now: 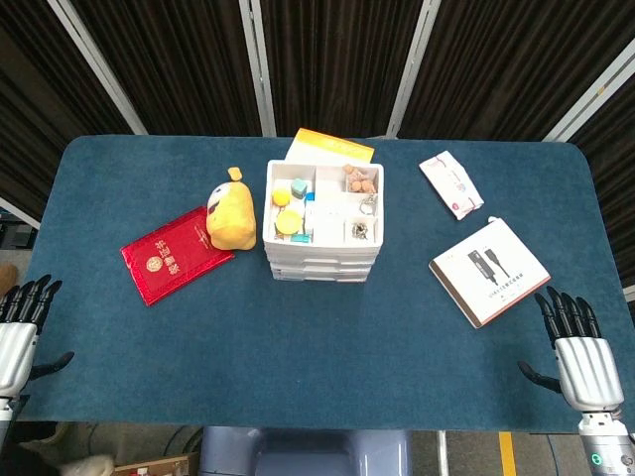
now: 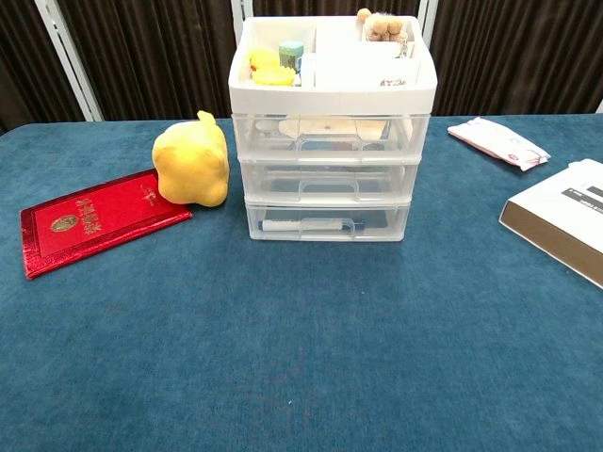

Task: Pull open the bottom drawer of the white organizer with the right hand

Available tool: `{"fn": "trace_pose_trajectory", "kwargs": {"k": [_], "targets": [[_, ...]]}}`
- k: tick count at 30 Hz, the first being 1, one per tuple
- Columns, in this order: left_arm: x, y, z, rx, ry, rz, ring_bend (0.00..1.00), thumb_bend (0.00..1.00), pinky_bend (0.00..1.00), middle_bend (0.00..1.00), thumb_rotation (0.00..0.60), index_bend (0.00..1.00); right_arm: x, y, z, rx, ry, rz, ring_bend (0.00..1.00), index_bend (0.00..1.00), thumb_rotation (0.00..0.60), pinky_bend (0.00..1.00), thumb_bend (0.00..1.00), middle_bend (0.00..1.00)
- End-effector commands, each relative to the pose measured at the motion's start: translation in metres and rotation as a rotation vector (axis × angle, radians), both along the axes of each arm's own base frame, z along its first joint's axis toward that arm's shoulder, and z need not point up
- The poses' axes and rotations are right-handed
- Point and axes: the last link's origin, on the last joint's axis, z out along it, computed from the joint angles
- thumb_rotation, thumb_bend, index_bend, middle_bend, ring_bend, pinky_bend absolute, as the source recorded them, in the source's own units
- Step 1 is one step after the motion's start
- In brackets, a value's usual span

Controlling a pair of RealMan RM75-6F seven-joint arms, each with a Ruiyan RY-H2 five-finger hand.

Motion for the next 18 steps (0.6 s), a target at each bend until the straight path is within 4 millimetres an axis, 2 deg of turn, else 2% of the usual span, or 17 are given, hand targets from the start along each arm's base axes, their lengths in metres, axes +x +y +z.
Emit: {"fn": "trace_pose_trajectory", "kwargs": {"k": [1,12,14,15,17,18], "targets": [[0.0,0.0,0.0,0.0,-0.001,0.002,0.0,0.04,0.0,0.0,0.6,0.01,0.0,0.0,0.0,0.001,-0.003,0.0,0.0,0.0,0.6,0.05,0.21,0.0],[0.0,0.001,0.0,0.003,0.001,0.0,0.0,0.04,0.0,0.0,0.6,0.01,0.005,-0.002,-0.003,0.016,-0.052,0.007,0.0,0.0,0.6,0.05,0.21,0.0],[0.0,0.001,0.0,0.001,-0.001,0.002,0.0,0.04,0.0,0.0,0.6,0.01,0.011,-0.004,-0.006,0.022,-0.084,0.015,0.0,0.0,0.6,0.09,0.21,0.0],[0.0,0.001,-0.001,0.0,-0.004,0.001,0.0,0.04,0.0,0.0,0.6,0.01,0.017,-0.008,-0.01,0.033,-0.136,0.018,0.03,0.0,0.6,0.17,0.22,0.03],[0.001,0.001,-0.001,0.0,-0.007,-0.002,0.0,0.04,0.0,0.0,0.6,0.01,0.027,-0.015,-0.016,0.059,-0.218,0.001,0.18,0.0,0.6,0.38,0.24,0.19],[0.001,0.001,-0.001,-0.001,-0.007,-0.003,0.0,0.04,0.0,0.0,0.6,0.01,0.031,-0.019,-0.019,0.074,-0.251,-0.011,0.34,0.0,0.6,0.54,0.27,0.35]]}}
